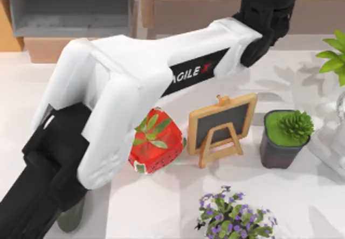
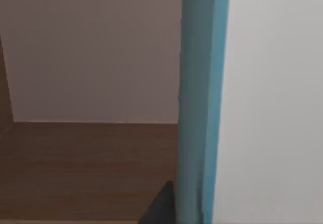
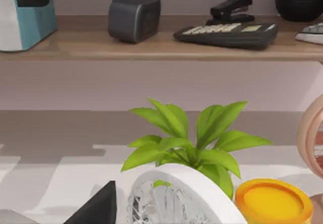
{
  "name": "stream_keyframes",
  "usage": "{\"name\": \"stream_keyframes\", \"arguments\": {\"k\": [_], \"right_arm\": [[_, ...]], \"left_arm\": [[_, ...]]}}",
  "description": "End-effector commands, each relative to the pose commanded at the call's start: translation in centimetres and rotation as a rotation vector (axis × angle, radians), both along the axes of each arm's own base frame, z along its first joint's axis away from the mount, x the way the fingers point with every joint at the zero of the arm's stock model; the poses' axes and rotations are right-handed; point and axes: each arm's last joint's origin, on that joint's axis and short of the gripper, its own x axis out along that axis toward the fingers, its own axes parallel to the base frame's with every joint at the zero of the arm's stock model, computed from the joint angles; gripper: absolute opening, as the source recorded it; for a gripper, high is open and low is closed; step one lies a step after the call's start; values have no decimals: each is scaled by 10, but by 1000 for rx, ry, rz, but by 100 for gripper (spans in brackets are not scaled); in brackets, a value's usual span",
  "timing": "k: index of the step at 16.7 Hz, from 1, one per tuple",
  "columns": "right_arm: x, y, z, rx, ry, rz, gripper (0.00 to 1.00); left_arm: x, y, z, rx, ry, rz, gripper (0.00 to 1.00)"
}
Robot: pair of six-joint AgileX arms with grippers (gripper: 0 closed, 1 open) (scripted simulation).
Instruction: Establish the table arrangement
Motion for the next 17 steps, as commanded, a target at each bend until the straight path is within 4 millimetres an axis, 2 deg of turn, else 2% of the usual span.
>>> {"name": "stream_keyframes", "arguments": {"k": [6, 17], "right_arm": [[0, 0, 0, 0, 0, 0, 100], [0, 0, 0, 0, 0, 0, 100]], "left_arm": [[0, 0, 0, 0, 0, 0, 2], [-5, -2, 2, 0, -1, -5, 0]]}}
